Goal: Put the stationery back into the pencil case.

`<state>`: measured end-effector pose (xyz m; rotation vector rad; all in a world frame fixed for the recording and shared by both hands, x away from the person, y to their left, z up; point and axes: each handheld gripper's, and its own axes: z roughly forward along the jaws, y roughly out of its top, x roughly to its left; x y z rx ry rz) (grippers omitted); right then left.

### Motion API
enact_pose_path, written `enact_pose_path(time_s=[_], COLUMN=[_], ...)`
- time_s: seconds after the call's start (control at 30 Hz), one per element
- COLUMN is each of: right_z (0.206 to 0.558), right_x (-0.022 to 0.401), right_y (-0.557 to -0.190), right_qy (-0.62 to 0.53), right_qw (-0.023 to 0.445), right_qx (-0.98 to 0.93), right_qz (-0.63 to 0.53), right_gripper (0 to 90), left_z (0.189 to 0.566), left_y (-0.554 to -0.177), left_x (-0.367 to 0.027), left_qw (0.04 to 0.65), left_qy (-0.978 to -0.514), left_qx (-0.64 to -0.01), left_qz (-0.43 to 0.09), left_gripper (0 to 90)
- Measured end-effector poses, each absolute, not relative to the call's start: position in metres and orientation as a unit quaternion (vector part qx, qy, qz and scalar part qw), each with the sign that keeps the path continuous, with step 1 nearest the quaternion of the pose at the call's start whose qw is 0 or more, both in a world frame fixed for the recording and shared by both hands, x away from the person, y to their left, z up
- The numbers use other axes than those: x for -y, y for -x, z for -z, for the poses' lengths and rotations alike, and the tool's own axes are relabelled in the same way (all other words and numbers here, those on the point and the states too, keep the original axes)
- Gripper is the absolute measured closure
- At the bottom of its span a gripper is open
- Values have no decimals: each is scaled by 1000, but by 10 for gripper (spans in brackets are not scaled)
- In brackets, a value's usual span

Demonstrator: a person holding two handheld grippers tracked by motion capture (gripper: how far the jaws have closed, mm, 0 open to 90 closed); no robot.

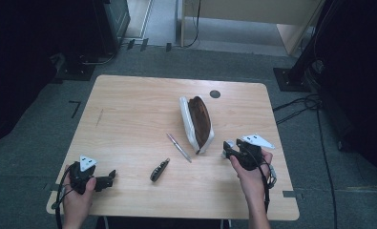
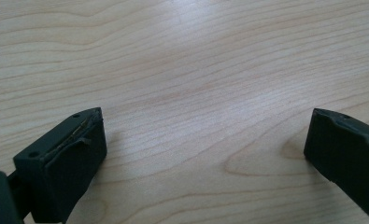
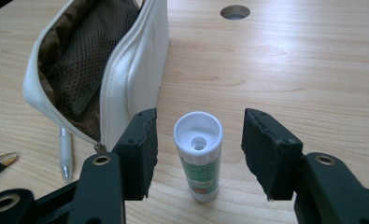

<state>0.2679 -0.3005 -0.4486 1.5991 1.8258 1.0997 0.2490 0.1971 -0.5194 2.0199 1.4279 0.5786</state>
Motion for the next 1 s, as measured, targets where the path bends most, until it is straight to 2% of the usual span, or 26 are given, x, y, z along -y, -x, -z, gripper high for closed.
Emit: enact_pose_path(time_s=[0.43, 0.67, 1.0], right_z=[460, 460, 450], right_x=[295, 295, 297], right_y=[-273, -275, -272], right_qy=[-588, -586, -587], right_qw=[250, 261, 264], right_qx=[-669, -671, -661], right_qz=[-379, -371, -386], right_gripper=[546, 655, 661], left_z=[519, 519, 519], left_y=[-248, -248, -248], left_x=[-196, -196, -196], left_qw=[296, 297, 297], left_qy=[-762, -762, -762], left_qx=[-534, -534, -534], left_qz=[-216, -216, -216], left_gripper=[0, 0, 0])
